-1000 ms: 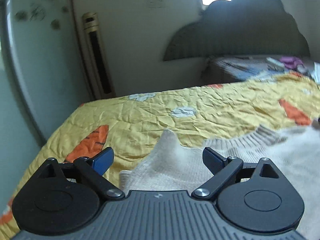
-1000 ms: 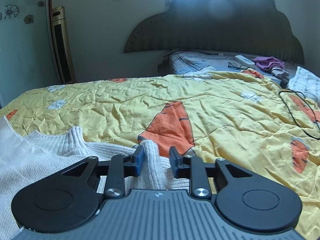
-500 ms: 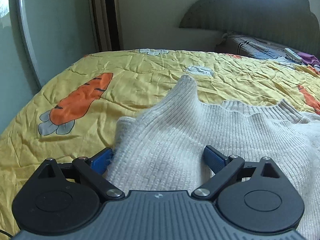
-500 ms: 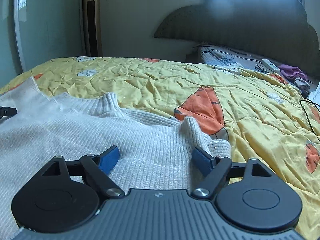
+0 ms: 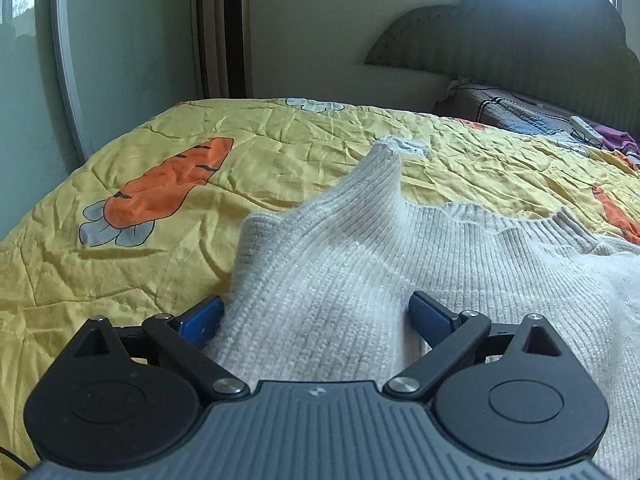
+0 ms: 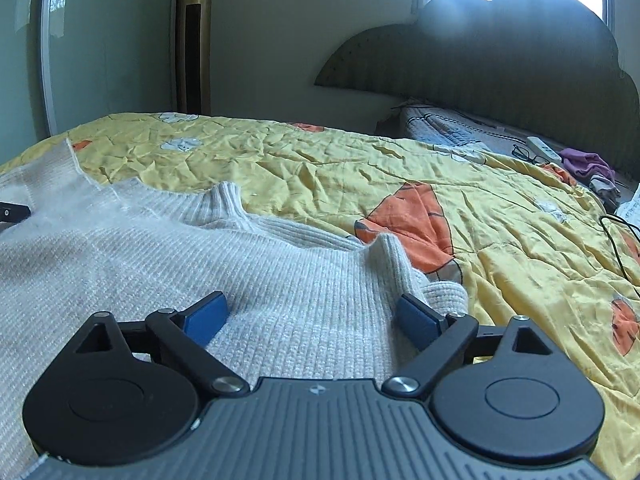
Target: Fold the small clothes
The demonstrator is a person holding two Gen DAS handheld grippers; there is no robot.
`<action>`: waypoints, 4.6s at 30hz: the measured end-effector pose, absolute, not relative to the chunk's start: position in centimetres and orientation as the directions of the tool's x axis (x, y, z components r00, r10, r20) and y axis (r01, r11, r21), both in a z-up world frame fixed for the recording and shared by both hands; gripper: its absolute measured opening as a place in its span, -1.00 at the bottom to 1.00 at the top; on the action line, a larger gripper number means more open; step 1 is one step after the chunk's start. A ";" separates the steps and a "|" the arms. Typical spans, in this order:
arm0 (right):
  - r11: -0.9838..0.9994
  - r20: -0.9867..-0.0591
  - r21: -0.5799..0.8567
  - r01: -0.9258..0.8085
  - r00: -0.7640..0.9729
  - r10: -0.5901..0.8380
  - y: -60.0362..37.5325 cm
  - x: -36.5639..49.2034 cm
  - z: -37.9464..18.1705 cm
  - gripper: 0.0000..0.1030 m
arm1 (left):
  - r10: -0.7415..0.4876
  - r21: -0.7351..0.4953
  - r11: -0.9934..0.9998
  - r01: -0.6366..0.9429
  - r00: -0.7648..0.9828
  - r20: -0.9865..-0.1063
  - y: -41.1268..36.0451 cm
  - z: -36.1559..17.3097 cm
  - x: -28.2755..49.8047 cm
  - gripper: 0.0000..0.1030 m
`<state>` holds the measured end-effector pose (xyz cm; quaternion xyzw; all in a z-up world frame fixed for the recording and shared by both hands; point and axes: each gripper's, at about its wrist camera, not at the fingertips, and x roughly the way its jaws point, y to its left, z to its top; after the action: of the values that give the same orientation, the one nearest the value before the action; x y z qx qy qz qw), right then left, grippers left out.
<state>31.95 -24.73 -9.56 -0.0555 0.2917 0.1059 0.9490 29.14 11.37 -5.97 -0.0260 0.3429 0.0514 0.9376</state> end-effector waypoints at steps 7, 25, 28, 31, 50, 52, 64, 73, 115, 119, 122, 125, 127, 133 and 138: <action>0.951 -0.530 -0.081 -0.299 0.821 0.213 -21.3 27.8 -7.6 0.99 | 0.157 0.092 0.988 -0.127 0.805 -0.572 12.3 -4.7 24.2 0.93; 0.850 -0.542 -0.059 -0.523 0.732 0.413 -10.4 20.5 -7.4 0.99 | -0.111 -0.303 0.948 -0.098 0.790 -0.603 17.5 -4.8 17.5 -0.70; 0.833 -0.537 -0.096 -0.545 0.733 0.418 -8.7 19.5 -7.4 0.99 | -0.129 -0.302 0.951 -0.068 0.798 -0.588 17.3 -4.3 16.6 -0.77; 0.822 -0.523 -0.084 -0.563 0.727 0.445 -8.2 19.0 -7.1 0.99 | -0.152 -0.323 0.945 -0.060 0.791 -0.592 18.2 -4.6 15.9 -0.78; 0.844 -0.551 -0.043 -0.535 0.717 0.427 -8.7 19.1 -10.6 1.00 | 0.052 -0.127 0.978 -0.164 0.784 -0.619 17.5 -4.9 15.3 0.50; 0.844 -0.552 -0.040 -0.535 0.716 0.428 -8.7 19.2 -10.6 1.00 | 0.062 -0.106 0.981 -0.161 0.784 -0.617 17.4 -4.9 15.1 0.50; 0.844 -0.553 -0.037 -0.536 0.714 0.429 -8.7 19.3 -10.7 1.00 | 0.106 -0.072 0.978 -0.194 0.767 -0.634 17.1 -4.9 15.0 0.68; 0.844 -0.553 -0.038 -0.535 0.714 0.429 -8.7 19.3 -10.8 1.00 | 0.160 -0.005 0.980 -0.198 0.805 -0.572 16.8 -2.6 15.9 0.71; 0.715 -0.452 -0.513 -0.475 0.857 0.245 -0.1 12.0 -11.1 0.99 | -0.192 -0.212 0.976 0.053 0.666 -0.720 19.4 -5.7 29.3 0.92; 0.747 -0.458 -0.467 -0.473 0.852 0.253 -0.5 12.6 -11.0 0.99 | -0.182 -0.213 0.977 0.034 0.657 -0.731 19.6 -6.3 29.3 0.92; 0.758 -0.452 -0.452 -0.471 0.853 0.261 -0.7 12.6 -11.2 0.99 | -0.194 -0.242 0.970 0.018 0.656 -0.729 20.1 -6.7 29.3 0.94; 0.759 -0.448 -0.450 -0.470 0.854 0.263 -0.8 12.7 -11.4 0.99 | -0.192 -0.243 0.970 0.015 0.661 -0.725 20.2 -6.8 29.1 0.96; 0.759 -0.448 -0.451 -0.470 0.855 0.262 -0.9 12.6 -11.4 0.99 | -0.183 -0.233 0.972 0.014 0.664 -0.725 20.1 -6.8 29.0 0.97; 0.750 -0.434 -0.474 -0.461 0.863 0.257 -1.2 12.0 -11.6 0.99 | -0.174 -0.222 0.975 0.016 0.675 -0.717 19.9 -7.0 28.9 1.00; 0.743 -0.424 -0.491 -0.455 0.870 0.252 -1.0 11.6 -11.6 0.99 | -0.163 -0.203 0.979 0.025 0.696 -0.699 19.7 -7.2 28.5 1.00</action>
<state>11.64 -1.01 -11.59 -0.3027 0.1677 0.1925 0.9183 28.51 19.72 -7.23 -0.0893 0.3863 -0.0510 0.9166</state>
